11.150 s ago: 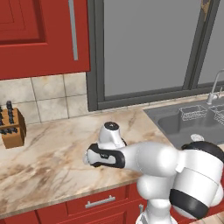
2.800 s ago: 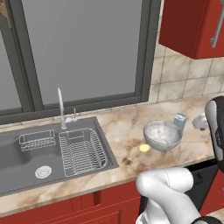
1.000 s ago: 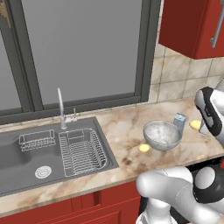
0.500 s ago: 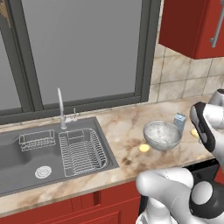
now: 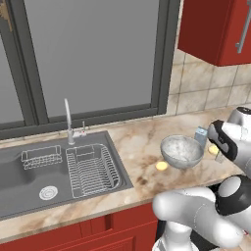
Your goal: Gather the eggs and milk located in the vicinity of the sink area and place them right next to the bowl.
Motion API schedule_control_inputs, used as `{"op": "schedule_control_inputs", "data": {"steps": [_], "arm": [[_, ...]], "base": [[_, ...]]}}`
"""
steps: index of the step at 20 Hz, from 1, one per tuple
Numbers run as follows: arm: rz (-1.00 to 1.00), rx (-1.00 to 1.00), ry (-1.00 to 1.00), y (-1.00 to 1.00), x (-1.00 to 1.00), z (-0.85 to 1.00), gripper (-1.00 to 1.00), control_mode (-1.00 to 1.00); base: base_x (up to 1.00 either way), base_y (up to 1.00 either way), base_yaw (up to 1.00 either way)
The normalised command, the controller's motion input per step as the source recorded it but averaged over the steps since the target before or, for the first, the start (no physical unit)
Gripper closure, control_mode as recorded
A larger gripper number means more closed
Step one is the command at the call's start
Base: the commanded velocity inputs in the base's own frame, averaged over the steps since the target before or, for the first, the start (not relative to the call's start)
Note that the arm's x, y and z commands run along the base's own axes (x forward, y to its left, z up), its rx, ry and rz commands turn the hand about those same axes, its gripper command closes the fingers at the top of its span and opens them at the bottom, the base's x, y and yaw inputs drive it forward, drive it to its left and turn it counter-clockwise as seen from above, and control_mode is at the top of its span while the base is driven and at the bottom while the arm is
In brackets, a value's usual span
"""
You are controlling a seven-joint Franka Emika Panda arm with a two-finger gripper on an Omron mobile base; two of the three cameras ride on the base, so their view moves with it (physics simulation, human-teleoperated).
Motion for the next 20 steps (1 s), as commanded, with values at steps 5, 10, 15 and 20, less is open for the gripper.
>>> {"op": "schedule_control_inputs", "data": {"steps": [5,10,15,20], "arm": [[0.01,0.18,0.00,-0.32,0.04,-0.01,1.00,-1.00],[0.05,0.03,0.03,-0.05,0.24,-0.14,1.00,-1.00],[0.12,0.00,0.00,0.15,0.02,-0.15,1.00,-1.00],[0.06,0.00,0.00,0.02,-0.01,-0.20,1.00,-1.00]], "base": [[0.00,0.00,0.00],[0.00,0.00,0.00],[0.00,0.00,0.00],[0.00,0.00,0.00]]}}
